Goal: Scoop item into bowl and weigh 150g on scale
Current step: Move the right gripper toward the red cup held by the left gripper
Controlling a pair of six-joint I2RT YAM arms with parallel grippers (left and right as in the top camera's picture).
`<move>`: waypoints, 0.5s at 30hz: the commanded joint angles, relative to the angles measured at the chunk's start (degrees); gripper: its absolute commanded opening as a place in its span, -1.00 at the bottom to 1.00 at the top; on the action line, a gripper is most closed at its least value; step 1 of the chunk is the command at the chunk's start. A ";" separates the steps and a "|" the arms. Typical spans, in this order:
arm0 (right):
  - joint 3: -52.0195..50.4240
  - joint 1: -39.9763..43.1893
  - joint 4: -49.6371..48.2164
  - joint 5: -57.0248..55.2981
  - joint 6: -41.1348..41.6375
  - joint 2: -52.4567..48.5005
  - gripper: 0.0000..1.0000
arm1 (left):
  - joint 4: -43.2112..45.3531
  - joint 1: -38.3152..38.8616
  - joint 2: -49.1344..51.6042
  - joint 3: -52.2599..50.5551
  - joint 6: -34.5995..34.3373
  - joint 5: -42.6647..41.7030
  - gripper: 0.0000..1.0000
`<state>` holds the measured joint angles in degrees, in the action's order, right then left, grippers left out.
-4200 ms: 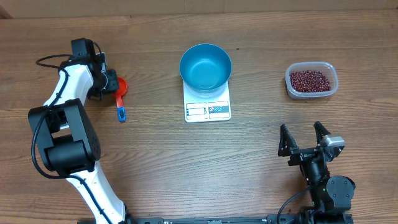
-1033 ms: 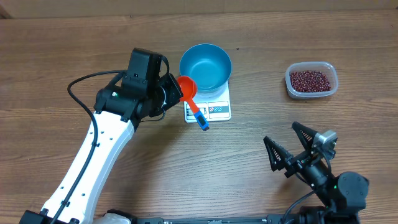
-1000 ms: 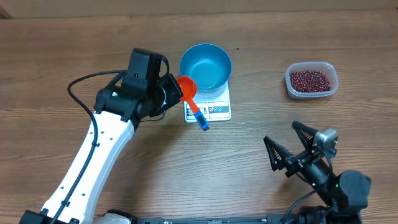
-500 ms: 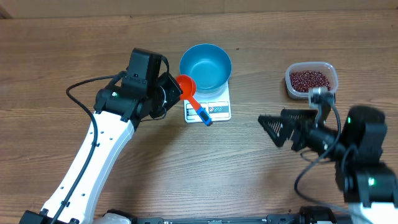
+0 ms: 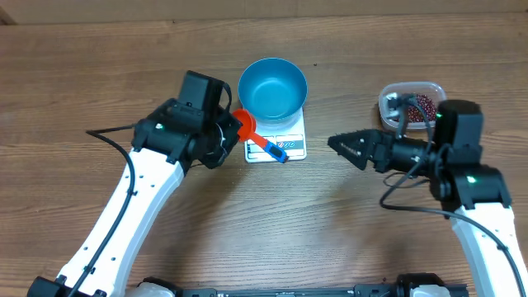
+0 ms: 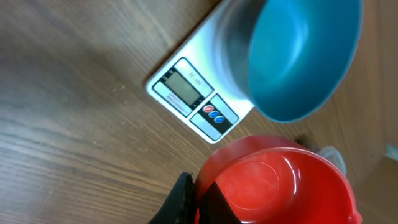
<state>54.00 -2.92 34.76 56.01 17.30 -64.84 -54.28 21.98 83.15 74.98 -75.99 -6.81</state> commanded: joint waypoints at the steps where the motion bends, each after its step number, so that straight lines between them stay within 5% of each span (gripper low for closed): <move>1: 1.36 -3.98 -2.89 -2.84 8.15 -1.36 0.59 | -0.13 2.05 1.53 -0.48 -6.73 3.76 -0.91; 10: 1.36 -15.72 -7.69 -21.38 22.51 -3.37 0.21 | -0.13 4.42 3.15 -0.48 -12.44 5.49 -0.91; 15: 1.36 -18.78 -8.96 -24.39 24.44 -5.95 0.16 | -0.07 4.42 3.15 -0.48 -12.76 4.04 -0.91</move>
<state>54.00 -20.56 26.92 36.47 38.52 -69.30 -54.43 26.17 85.91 74.94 -86.91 -2.92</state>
